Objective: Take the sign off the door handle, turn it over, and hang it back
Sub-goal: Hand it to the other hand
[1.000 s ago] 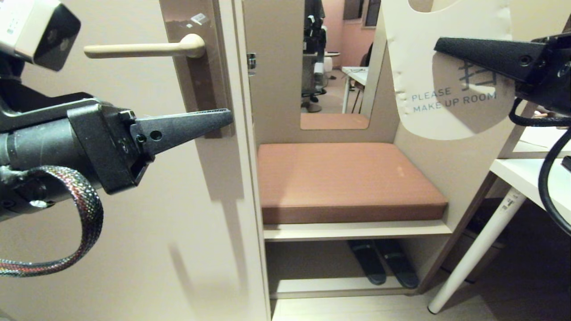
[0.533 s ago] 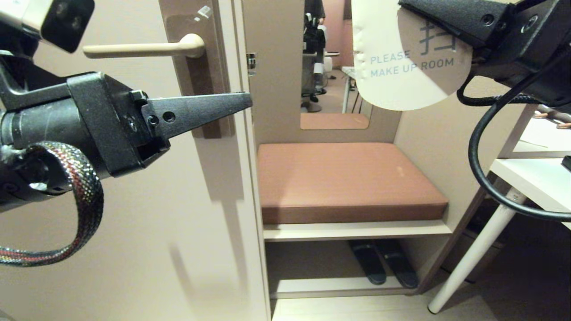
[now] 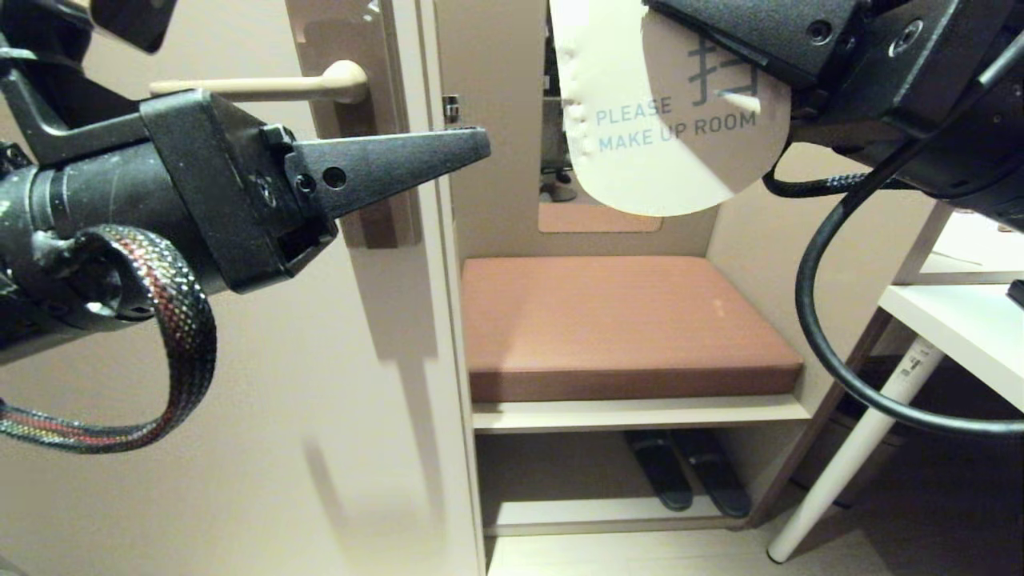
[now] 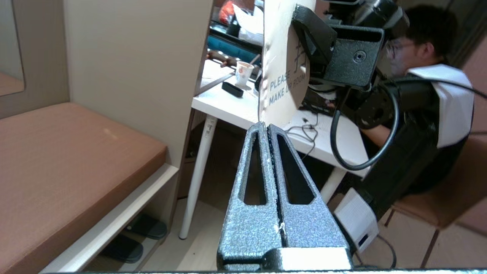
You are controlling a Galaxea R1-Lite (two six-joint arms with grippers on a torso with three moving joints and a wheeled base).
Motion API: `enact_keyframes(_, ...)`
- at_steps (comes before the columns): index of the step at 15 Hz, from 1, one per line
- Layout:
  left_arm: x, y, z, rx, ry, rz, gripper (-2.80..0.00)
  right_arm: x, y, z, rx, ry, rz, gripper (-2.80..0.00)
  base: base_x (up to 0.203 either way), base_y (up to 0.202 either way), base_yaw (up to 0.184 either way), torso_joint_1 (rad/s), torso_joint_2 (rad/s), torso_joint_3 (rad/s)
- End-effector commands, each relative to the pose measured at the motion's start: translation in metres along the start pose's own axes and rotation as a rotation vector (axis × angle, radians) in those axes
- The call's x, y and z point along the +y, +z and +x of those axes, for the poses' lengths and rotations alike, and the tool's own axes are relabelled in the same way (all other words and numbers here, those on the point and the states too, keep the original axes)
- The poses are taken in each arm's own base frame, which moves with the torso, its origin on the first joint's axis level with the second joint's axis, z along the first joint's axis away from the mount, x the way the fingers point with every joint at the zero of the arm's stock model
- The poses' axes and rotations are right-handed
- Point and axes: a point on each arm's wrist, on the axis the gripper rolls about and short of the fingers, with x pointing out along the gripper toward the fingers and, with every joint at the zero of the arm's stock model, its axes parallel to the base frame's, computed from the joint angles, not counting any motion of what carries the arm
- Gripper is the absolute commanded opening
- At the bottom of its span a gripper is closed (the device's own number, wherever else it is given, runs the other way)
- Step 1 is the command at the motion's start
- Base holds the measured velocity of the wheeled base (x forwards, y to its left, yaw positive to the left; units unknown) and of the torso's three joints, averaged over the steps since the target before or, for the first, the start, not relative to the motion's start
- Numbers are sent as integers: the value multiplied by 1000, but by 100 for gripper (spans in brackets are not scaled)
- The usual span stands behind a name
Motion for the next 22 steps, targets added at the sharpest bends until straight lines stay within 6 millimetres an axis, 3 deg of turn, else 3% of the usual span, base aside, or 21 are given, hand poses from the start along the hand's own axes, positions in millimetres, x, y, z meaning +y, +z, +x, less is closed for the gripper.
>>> enact_keyframes(1,1,-1,1,4,-4,12,-280,1,-3,3,6,16,6,-280,0,0,0,0,0,0)
enact_keyframes(3,1,-2,1,8,-9,10,-280,0,-4,4,10,15,9,-280,0,0,0,0,0,0)
enact_keyframes(4,0,-3,0,14,-19,9,-215,0,-5,4,11,14,10,-280,0,0,0,0,0,0)
enact_keyframes(5,0,-4,0,21,-29,7,0,0,-5,4,11,14,10,-280,0,0,0,0,0,0)
enact_keyframes(10,1,-4,0,19,-31,12,0,-1,-7,6,16,18,15,-280,0,0,0,0,0,0)
enact_keyframes(22,-7,-21,5,47,-89,35,0,24,-15,31,25,142,42,-280,0,0,0,0,0,0)
